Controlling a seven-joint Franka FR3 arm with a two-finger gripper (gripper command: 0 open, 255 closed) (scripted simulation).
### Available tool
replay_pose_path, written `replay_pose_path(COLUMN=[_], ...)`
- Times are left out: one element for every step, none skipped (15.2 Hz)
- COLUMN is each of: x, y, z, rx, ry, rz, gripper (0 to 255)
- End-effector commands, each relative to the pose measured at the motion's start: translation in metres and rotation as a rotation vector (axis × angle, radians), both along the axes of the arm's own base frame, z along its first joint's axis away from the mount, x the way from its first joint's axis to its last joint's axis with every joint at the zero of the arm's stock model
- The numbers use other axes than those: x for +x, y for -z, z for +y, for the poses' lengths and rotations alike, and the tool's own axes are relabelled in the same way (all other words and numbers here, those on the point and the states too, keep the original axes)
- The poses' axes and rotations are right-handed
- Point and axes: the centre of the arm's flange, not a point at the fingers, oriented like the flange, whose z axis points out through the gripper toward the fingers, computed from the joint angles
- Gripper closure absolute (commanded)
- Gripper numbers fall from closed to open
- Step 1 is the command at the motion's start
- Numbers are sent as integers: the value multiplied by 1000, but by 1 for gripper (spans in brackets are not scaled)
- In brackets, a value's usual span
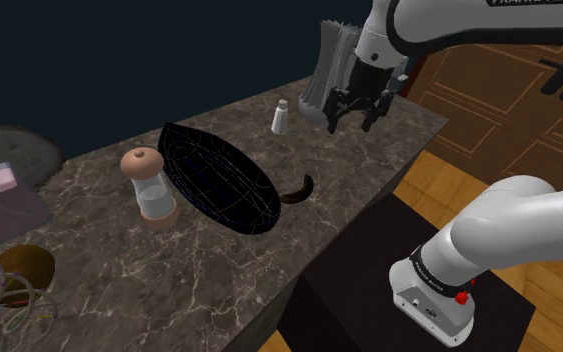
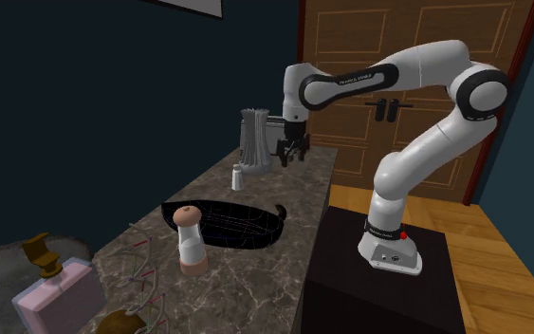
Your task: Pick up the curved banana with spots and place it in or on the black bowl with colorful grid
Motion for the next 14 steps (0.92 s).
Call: replay_pose_path(x=[5,8,10,12,15,17,20,23,26,28,28,27,27,27], y=[21,32,44,56,67,79,91,102,114,124,129,134,140,145], z=[10,16,21,27,32,37,42,47,52,57,57,58,58,59], rx=[9,13,17,21,26,30,34,38,42,46,46,46,46,46], ry=[88,129,170,210,251,291,332,373,413,448,448,448,448,448], rz=[20,29,39,49,59,69,79,89,98,107,107,107,107,107], gripper=[0,0,0,0,0,0,0,0,0,0,0,0,0,0])
